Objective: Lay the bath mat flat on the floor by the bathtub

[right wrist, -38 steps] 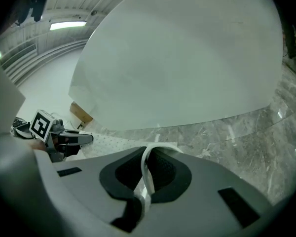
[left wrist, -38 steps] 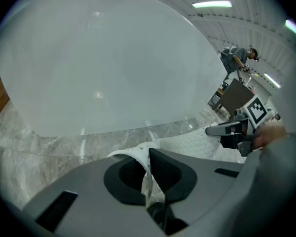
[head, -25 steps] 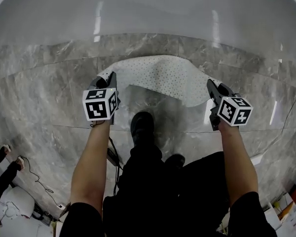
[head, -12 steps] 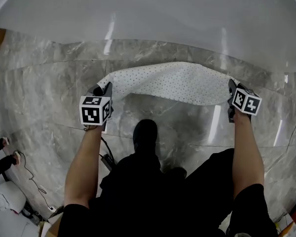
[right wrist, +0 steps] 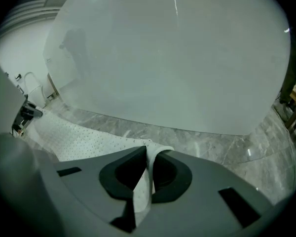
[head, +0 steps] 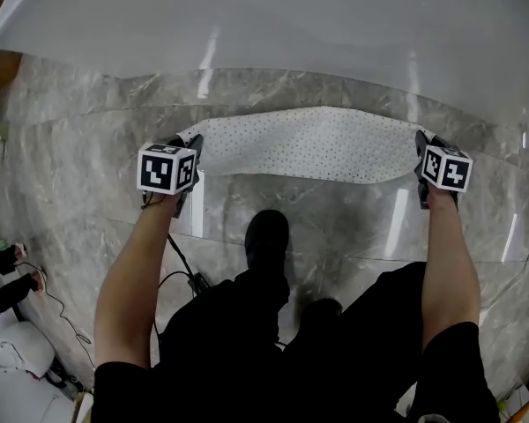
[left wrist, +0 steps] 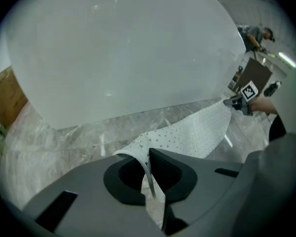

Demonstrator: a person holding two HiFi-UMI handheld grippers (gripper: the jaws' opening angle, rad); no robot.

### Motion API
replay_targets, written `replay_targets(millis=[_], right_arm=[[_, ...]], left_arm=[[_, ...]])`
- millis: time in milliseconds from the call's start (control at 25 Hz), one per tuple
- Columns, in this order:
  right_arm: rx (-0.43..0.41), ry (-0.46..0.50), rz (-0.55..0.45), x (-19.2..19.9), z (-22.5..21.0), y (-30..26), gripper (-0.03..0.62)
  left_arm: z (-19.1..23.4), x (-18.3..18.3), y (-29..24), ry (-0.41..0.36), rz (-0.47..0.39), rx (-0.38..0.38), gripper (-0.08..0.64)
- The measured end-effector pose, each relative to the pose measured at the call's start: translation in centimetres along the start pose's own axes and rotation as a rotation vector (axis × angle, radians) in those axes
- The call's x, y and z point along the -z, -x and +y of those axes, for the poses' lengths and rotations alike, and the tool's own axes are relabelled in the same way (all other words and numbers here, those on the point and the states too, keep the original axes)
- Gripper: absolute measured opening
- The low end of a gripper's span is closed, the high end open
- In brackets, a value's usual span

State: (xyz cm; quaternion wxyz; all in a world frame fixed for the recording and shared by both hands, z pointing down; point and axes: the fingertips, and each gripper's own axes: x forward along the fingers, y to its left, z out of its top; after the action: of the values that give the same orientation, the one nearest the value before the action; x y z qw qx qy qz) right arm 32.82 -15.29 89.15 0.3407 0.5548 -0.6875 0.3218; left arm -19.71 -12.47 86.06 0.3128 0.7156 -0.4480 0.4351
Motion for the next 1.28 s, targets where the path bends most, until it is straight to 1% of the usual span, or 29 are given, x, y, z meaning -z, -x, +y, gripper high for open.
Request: replay_targets(millis=[80, 160, 200, 280, 320, 400, 480, 600, 640, 680, 720, 760, 840, 880, 920, 1000, 1040, 1080, 1120, 1160, 1200, 1280], right_arm=[[-0.006, -0.021, 0.040, 1.5, -0.8, 0.0, 0.029], [-0.009, -0.054, 0.090, 3.3, -1.5, 0.0, 0.037], [-0.002, -0.049, 0.116, 4.1, -1.7, 0.0, 0.052], [0.032, 0.018, 0.159, 5.2, -2.2, 0.2, 0.083], [0.048, 0.062, 0.175, 5.6, -2.3, 0.2, 0.093], [0.061, 0.130, 0.201, 6.2, -2.2, -0.1, 0.111], [0.074, 0.167, 0.225, 6.8, -2.4, -0.3, 0.131], [0.129, 0.219, 0.236, 7.2, -3.4, -0.1, 0.152], [0.153, 0.252, 0.231, 7.1, -3.7, 0.0, 0.161], [0.174, 0.294, 0.222, 6.8, -3.8, 0.0, 0.163], [0.188, 0.339, 0.211, 6.4, -3.7, -0.1, 0.163], [0.191, 0.376, 0.198, 6.0, -3.3, -0.3, 0.163], [0.161, 0.423, 0.170, 5.1, -1.5, -0.7, 0.166], [0.130, 0.444, 0.159, 4.7, -0.2, -1.0, 0.166], [0.094, 0.470, 0.152, 4.5, 1.4, -1.3, 0.168], [0.017, 0.531, 0.149, 4.4, 4.4, -1.9, 0.173], [-0.021, 0.556, 0.151, 4.4, 5.8, -2.4, 0.176], [-0.057, 0.575, 0.155, 4.5, 7.0, -2.8, 0.179], [-0.091, 0.590, 0.161, 4.4, 8.2, -3.3, 0.187], [-0.121, 0.604, 0.169, 4.4, 9.3, -3.9, 0.194], [-0.148, 0.619, 0.177, 4.3, 10.4, -4.4, 0.199], [-0.184, 0.658, 0.193, 4.0, 12.4, -5.4, 0.213]], left_arm=[[0.1, -1.0, -1.4, -0.094, 0.047, -0.024, 0.025], [0.7, -1.0, -2.7, -0.141, 0.105, -0.044, 0.025], [1.1, -0.5, -3.3, -0.153, 0.134, -0.052, 0.025], [1.6, 1.1, -4.3, -0.170, 0.168, -0.053, 0.025], [1.7, 2.0, -4.8, -0.164, 0.172, -0.041, 0.025], [2.0, 3.8, -5.4, -0.109, 0.161, -0.007, 0.026], [2.1, 4.7, -5.6, -0.047, 0.139, 0.022, 0.026], [1.4, 5.0, -5.6, 0.002, 0.097, 0.065, 0.026], [1.3, 5.2, -5.6, 0.010, 0.090, 0.066, 0.026], [1.4, 5.4, -5.7, 0.001, 0.089, 0.050, 0.029], [1.6, 5.3, -5.8, -0.031, 0.091, 0.016, 0.043], [2.0, 5.0, -5.9, -0.081, 0.091, -0.032, 0.070], [2.5, 3.8, -5.7, -0.189, 0.076, -0.124, 0.111], [2.7, 3.2, -5.3, -0.215, 0.060, -0.154, 0.119], [2.9, 2.7, -4.7, -0.210, 0.039, -0.173, 0.140], [3.4, 2.1, -3.3, -0.144, -0.009, -0.191, 0.216], [3.4, 1.9, -2.7, -0.116, -0.026, -0.193, 0.224], [3.4, 1.9, -2.3, -0.110, -0.029, -0.191, 0.227], [3.1, 1.9, -2.1, -0.133, -0.016, -0.185, 0.227], [2.7, 2.0, -2.1, -0.187, 0.012, -0.169, 0.227], [2.2, 1.9, -2.2, -0.268, 0.049, -0.147, 0.227], [0.6, 1.5, -2.9, -0.486, 0.144, -0.093, 0.227]])
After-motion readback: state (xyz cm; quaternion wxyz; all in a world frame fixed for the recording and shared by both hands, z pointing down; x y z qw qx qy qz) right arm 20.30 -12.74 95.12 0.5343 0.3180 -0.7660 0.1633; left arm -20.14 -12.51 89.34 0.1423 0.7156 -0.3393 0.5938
